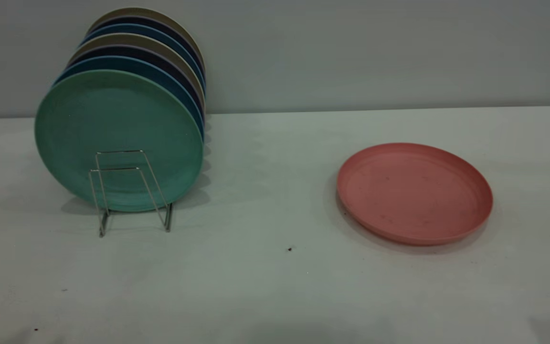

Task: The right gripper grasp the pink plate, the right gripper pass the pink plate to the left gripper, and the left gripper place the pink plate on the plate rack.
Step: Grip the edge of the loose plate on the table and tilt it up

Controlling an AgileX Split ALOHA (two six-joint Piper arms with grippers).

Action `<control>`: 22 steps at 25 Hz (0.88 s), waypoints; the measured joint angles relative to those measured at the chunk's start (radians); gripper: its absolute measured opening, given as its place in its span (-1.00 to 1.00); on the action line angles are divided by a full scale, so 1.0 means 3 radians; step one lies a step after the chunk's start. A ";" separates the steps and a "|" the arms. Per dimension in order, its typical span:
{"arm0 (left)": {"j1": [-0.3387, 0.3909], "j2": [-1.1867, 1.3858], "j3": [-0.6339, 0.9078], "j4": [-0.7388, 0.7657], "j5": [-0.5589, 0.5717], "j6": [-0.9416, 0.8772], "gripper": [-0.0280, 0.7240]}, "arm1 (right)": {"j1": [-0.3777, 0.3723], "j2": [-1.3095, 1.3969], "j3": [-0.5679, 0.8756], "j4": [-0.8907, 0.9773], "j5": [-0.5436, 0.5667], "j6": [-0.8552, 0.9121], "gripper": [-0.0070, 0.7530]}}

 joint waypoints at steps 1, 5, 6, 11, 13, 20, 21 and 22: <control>0.0000 0.0000 0.0000 0.0000 -0.0037 0.0043 0.26 | 0.0000 0.0240 -0.0076 0.0098 -0.0041 -0.0100 -0.07; 0.0000 -0.0003 0.0000 -0.0006 -0.0078 0.0323 0.26 | 0.0000 0.1070 -0.0460 0.0494 -0.0111 -0.0575 -0.06; 0.0000 -0.0003 0.0000 -0.0010 -0.0082 0.0380 0.26 | 0.0000 0.1256 -0.0565 0.0602 -0.0115 -0.0704 -0.06; 0.0000 -0.0003 0.0000 -0.0013 -0.0102 0.0466 0.26 | -0.0082 0.1965 -0.1042 0.1001 0.0090 -0.1262 -0.05; 0.0000 -0.0003 0.0000 -0.0013 -0.0102 0.0480 0.26 | -0.0243 0.2205 -0.1248 0.1119 0.0300 -0.1424 -0.03; 0.0000 -0.0003 0.0000 -0.0013 -0.0123 0.0512 0.26 | -0.0730 0.2823 -0.1758 0.1377 0.0810 -0.1787 -0.02; 0.0000 -0.0003 0.0000 -0.0013 -0.0123 0.0512 0.26 | -0.0752 0.2912 -0.1812 0.1392 0.0833 -0.1787 -0.02; 0.0000 -0.0003 0.0000 -0.0013 -0.0123 0.0512 0.26 | -0.0766 0.3023 -0.1858 0.1407 0.0842 -0.1787 -0.02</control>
